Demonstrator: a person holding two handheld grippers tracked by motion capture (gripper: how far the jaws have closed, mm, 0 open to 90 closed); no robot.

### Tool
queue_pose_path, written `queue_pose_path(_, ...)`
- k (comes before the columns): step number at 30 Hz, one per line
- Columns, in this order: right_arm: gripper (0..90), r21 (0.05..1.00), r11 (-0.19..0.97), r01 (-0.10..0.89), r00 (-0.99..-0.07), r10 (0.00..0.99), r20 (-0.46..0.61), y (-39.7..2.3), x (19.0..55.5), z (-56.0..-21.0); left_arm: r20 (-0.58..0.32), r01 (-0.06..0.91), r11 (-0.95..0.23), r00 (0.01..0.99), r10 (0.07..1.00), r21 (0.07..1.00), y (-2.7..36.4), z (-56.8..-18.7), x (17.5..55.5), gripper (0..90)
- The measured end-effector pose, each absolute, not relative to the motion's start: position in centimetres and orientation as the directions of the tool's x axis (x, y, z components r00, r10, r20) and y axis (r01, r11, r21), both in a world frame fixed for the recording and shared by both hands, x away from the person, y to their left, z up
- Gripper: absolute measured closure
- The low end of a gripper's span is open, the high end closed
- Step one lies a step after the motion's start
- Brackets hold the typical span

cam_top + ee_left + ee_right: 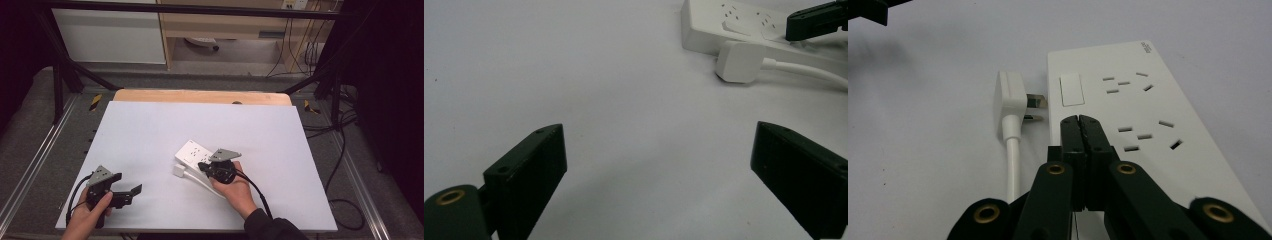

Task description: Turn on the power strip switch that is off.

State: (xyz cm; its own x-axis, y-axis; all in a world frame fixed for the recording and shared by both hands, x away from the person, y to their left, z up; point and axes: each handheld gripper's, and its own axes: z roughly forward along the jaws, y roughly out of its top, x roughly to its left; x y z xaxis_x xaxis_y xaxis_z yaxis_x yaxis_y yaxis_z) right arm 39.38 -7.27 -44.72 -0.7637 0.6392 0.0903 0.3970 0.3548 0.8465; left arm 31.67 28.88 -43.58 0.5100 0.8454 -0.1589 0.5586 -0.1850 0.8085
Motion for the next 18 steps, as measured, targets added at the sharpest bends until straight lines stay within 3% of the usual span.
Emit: queue_pose_path(18,90.0,0.845,0.356,0.398,-0.76,0.644,0.087,-7.18,39.32,-44.72,-0.157,0.562,-0.189,0.509,0.846,0.805,28.84,-43.65,31.69,7.7)
